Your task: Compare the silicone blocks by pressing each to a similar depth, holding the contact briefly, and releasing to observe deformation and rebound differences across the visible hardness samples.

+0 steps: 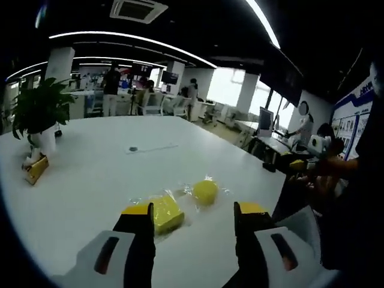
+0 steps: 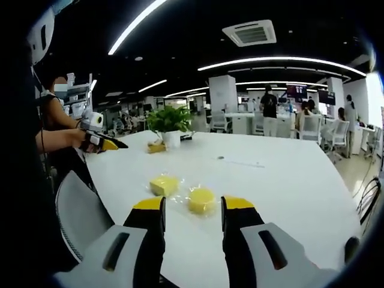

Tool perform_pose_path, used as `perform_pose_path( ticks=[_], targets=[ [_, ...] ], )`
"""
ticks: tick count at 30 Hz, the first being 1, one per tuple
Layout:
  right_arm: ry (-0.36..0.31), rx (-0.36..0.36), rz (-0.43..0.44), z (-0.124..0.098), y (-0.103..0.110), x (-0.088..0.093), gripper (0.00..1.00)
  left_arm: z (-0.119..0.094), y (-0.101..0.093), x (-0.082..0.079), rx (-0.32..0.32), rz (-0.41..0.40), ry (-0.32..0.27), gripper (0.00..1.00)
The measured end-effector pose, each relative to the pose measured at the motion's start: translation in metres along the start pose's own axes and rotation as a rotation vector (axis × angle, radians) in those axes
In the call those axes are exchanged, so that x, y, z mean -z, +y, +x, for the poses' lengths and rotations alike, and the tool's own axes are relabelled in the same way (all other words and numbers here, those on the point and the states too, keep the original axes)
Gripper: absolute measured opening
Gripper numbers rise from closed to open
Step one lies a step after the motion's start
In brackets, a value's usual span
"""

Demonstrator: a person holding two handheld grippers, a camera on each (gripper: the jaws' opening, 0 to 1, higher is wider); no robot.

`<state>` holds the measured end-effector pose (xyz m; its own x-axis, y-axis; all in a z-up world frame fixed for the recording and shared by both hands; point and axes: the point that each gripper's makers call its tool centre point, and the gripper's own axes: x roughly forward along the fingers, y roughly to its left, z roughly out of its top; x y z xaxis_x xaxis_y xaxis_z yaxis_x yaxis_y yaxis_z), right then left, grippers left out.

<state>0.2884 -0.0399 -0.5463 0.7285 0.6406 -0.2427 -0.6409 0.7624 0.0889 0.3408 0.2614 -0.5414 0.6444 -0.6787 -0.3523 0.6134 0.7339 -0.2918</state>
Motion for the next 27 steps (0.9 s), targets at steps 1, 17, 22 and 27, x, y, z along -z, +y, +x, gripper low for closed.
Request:
perform_pose_path(
  ticks=[1,17,22,27],
  targets=[
    [0.005,0.002,-0.003,0.0,0.0,0.001,0.32,0.006,-0.001,-0.005,0.004,-0.002,-0.007,0.51],
    [0.048,0.014,-0.022,0.001,-0.006,0.01,0.32,0.078,0.01,-0.027,0.051,0.029,0.098,0.5],
    [0.042,-0.006,-0.008,0.003,-0.002,0.008,0.32,0.101,0.011,-0.027,0.069,0.093,0.144,0.47],
    [0.044,0.005,-0.03,0.005,-0.005,0.008,0.39,0.125,0.006,-0.019,0.135,0.05,0.182,0.47]
  ],
)
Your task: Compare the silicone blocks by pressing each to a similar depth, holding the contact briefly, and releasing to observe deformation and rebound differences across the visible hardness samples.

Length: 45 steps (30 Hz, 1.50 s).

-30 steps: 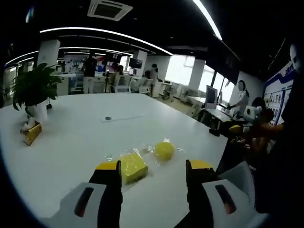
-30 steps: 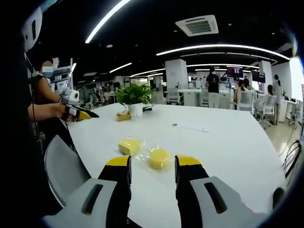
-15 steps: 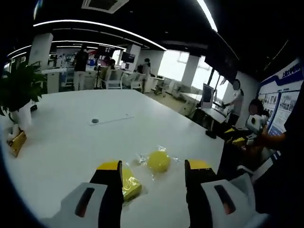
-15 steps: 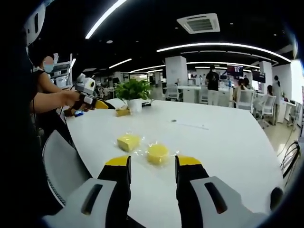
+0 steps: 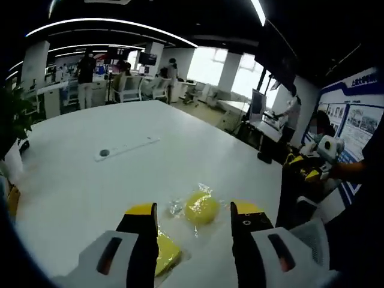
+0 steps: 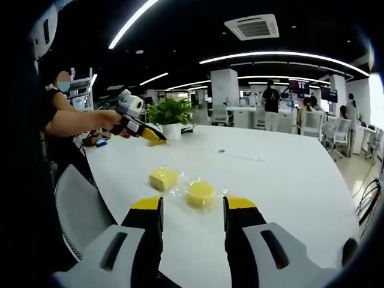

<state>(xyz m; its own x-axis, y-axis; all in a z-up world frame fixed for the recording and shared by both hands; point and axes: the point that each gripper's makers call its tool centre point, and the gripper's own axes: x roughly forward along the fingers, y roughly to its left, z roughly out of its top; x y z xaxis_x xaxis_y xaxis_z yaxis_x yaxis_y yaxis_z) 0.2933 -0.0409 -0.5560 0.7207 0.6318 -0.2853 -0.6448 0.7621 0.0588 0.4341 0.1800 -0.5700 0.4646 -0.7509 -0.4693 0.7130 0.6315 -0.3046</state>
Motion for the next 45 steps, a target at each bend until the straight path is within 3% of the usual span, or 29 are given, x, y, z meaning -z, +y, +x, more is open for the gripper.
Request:
perform_pose_path(
  ticks=[4,6,14,20,24,26,28,31,39,43,45],
  targets=[
    [-0.003,-0.002,0.031,0.001,-0.002,0.0,0.35,0.023,0.005,0.013,0.024,-0.048,0.047,0.47],
    [0.015,-0.004,0.02,0.003,-0.002,0.003,0.35,0.033,0.007,0.022,0.033,-0.114,0.072,0.46],
    [0.046,0.009,0.014,0.005,-0.008,0.007,0.36,0.061,0.021,0.035,0.018,-0.229,0.085,0.45],
    [0.064,0.021,0.013,0.003,-0.014,0.008,0.36,0.076,0.035,0.048,-0.019,-0.247,0.125,0.44],
    [0.086,0.034,0.002,-0.001,-0.016,0.014,0.36,0.089,0.035,0.053,-0.015,-0.263,0.139,0.43],
    [0.088,0.042,0.01,-0.004,-0.017,0.016,0.35,0.095,0.035,0.057,-0.021,-0.248,0.166,0.43],
    [0.089,0.051,0.013,-0.007,-0.019,0.017,0.35,0.098,0.034,0.067,-0.022,-0.212,0.229,0.43],
    [0.093,0.064,0.017,-0.011,-0.023,0.019,0.35,0.109,0.035,0.066,-0.023,-0.197,0.218,0.45],
    [0.114,0.079,0.025,-0.016,-0.027,0.028,0.33,0.125,0.043,0.079,-0.023,-0.217,0.266,0.43],
    [0.119,0.081,0.027,-0.017,-0.03,0.03,0.32,0.128,0.046,0.084,-0.02,-0.292,0.27,0.36],
    [0.122,0.082,0.024,-0.016,-0.031,0.03,0.31,0.131,0.048,0.08,-0.017,-0.364,0.241,0.35]
  ],
)
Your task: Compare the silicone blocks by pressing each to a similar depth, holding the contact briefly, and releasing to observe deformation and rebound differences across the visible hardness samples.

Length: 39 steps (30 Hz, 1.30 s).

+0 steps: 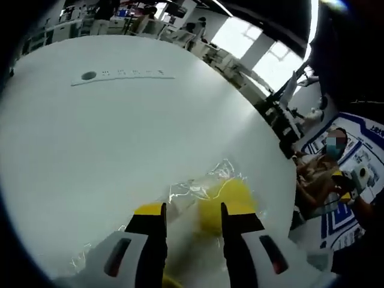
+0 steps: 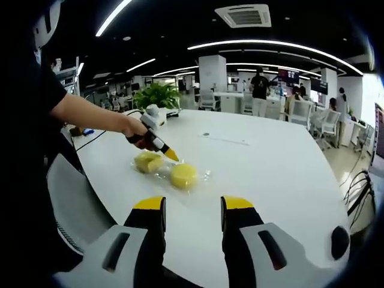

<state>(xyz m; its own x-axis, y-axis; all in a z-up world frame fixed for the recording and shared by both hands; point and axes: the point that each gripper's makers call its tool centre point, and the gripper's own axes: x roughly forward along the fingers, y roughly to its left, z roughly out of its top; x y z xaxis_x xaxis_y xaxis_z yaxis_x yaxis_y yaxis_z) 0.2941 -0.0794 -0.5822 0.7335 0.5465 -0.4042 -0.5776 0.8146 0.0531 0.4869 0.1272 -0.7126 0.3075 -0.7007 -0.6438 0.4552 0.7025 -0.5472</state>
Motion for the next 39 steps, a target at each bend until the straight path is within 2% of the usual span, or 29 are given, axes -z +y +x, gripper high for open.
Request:
perform_pose_path(
  ticks=[2,7,9,12,13,16,27,34,39],
  targets=[
    [0.0,0.0,0.004,0.001,-0.002,0.0,0.31,0.002,0.002,-0.003,0.004,-0.026,-0.015,0.34],
    [0.0,0.0,0.007,0.003,-0.003,-0.002,0.3,0.008,0.007,0.004,-0.021,-0.015,0.021,0.33],
    [0.003,-0.003,0.009,0.005,-0.004,-0.001,0.29,0.011,0.007,0.007,-0.012,-0.028,0.018,0.33],
    [0.01,-0.003,0.01,0.006,-0.004,0.001,0.29,0.014,0.005,0.005,0.024,-0.163,-0.011,0.32],
    [0.01,-0.003,0.008,0.005,-0.004,0.001,0.29,0.014,0.005,0.004,0.033,-0.169,-0.021,0.29],
    [0.011,-0.001,0.015,0.005,-0.004,0.002,0.28,0.014,0.009,0.003,0.021,-0.174,-0.033,0.22],
    [0.016,0.004,0.022,0.004,-0.005,0.004,0.26,0.015,0.008,0.0,0.027,-0.198,-0.047,0.19],
    [0.02,0.006,0.021,0.004,-0.004,0.006,0.25,0.015,0.01,-0.002,0.021,-0.205,-0.059,0.12],
    [0.023,0.009,0.018,0.004,-0.004,0.006,0.25,0.016,0.009,-0.003,0.021,-0.227,-0.063,0.13]
  ],
)
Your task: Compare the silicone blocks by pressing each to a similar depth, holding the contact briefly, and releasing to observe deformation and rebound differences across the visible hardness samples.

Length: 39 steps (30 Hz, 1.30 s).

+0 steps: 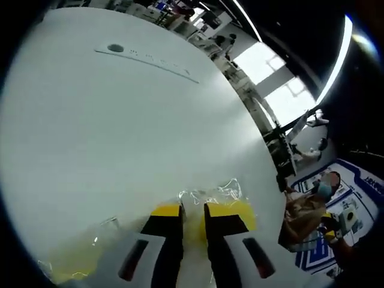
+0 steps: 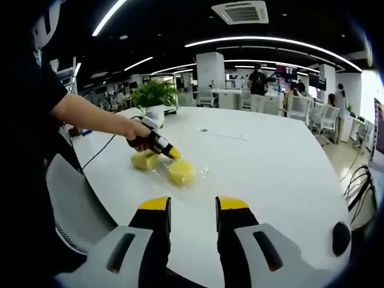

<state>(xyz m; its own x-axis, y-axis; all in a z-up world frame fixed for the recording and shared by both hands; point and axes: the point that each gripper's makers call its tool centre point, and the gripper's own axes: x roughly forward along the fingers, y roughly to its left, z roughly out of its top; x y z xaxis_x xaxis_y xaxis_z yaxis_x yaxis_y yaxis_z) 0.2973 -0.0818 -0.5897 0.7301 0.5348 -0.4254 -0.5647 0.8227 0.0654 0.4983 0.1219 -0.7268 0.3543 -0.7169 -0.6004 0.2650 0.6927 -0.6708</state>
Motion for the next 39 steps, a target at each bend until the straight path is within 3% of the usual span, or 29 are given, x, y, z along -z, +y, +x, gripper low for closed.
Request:
perform_pose_path(
  ticks=[5,7,14,17,23,27,29,39],
  targets=[
    [-0.002,0.002,-0.003,0.0,-0.001,0.0,0.24,0.001,0.0,-0.001,-0.009,0.0,-0.003,0.1],
    [0.002,0.001,-0.001,0.0,0.0,0.001,0.24,0.001,-0.002,-0.002,-0.004,-0.002,-0.008,0.01],
    [-0.002,0.002,-0.001,0.0,0.0,0.001,0.23,0.001,-0.003,-0.003,-0.002,0.046,-0.013,0.0],
    [-0.002,0.004,-0.001,0.0,-0.001,0.001,0.23,-0.001,-0.006,-0.004,0.002,0.135,-0.021,0.0],
    [0.001,0.004,-0.003,0.0,-0.001,0.002,0.23,-0.009,-0.023,-0.006,0.035,0.233,-0.059,0.0],
    [0.003,0.005,-0.008,0.0,-0.002,0.002,0.23,-0.016,-0.044,-0.009,0.098,0.285,-0.103,0.0],
    [0.0,0.003,-0.009,0.001,-0.002,0.001,0.23,-0.021,-0.057,-0.009,0.125,0.347,-0.125,0.0],
    [-0.001,-0.013,-0.034,0.004,0.002,-0.005,0.24,-0.034,-0.089,0.015,0.19,0.547,-0.133,0.0]
  ],
)
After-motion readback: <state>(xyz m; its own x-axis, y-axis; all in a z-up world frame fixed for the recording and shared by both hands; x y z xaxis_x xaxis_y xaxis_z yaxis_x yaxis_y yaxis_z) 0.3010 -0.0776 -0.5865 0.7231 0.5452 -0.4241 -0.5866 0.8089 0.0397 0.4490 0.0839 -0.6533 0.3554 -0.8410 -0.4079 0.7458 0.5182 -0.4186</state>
